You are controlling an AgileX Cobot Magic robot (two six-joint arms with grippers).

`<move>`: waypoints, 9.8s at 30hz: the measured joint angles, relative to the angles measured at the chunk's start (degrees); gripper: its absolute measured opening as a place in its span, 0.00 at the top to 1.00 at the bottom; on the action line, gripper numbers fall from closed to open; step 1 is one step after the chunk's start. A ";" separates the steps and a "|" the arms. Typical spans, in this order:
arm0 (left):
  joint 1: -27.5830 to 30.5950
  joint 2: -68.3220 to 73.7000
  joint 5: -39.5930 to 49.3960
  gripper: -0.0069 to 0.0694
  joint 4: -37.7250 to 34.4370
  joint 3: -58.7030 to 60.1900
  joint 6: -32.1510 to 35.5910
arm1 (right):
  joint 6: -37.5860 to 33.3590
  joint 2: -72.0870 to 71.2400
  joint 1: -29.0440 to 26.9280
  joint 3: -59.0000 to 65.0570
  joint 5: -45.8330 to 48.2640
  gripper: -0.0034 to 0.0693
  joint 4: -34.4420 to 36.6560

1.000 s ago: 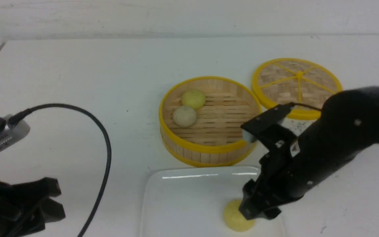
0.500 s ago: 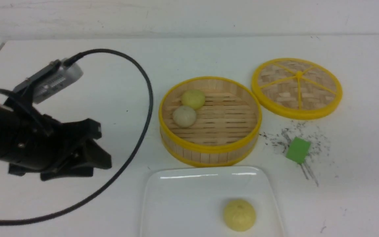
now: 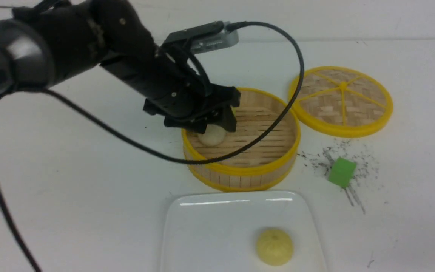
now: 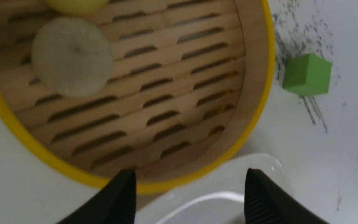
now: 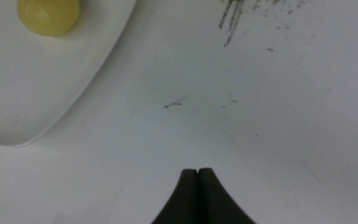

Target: Put the steamed buns into the plate on the white tablecloth.

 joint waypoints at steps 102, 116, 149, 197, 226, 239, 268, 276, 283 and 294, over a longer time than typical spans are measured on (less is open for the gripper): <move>-8.28 25.43 16.65 0.35 30.49 -38.91 -27.97 | 0.24 -0.30 0.00 0.22 -1.71 0.84 2.11; -8.24 29.49 14.99 0.35 36.85 -39.36 -27.30 | 0.24 -0.30 0.00 0.22 -1.71 0.82 2.41; -8.24 11.18 24.38 0.88 26.05 -48.81 -16.71 | 0.24 -0.30 0.00 0.22 -1.74 0.78 2.41; -27.78 -4.30 20.35 0.47 24.44 7.03 -28.41 | 0.24 -1.90 0.00 -8.99 9.05 0.75 1.47; -27.78 -3.86 17.25 0.91 31.30 2.74 -28.67 | -0.45 -25.11 0.00 3.76 -14.57 0.97 9.82; -27.78 -3.81 17.20 0.90 31.35 2.74 -28.67 | -2.40 -24.55 0.00 9.39 -29.18 0.97 12.04; -27.78 -3.99 19.71 0.88 35.67 2.74 -28.67 | -2.40 -34.07 -15.35 25.45 -30.55 0.95 9.05; -27.80 -11.76 23.73 0.87 45.83 2.74 -28.67 | -2.40 -34.58 -22.03 32.11 -29.76 0.95 8.16; -27.80 -23.40 24.37 0.87 49.74 2.86 -26.98 | -2.40 -34.61 -24.94 32.06 -28.96 0.94 7.72; -18.05 -44.22 24.37 0.87 47.03 21.80 -25.73 | -2.40 -34.61 -30.33 32.06 -28.91 0.93 2.94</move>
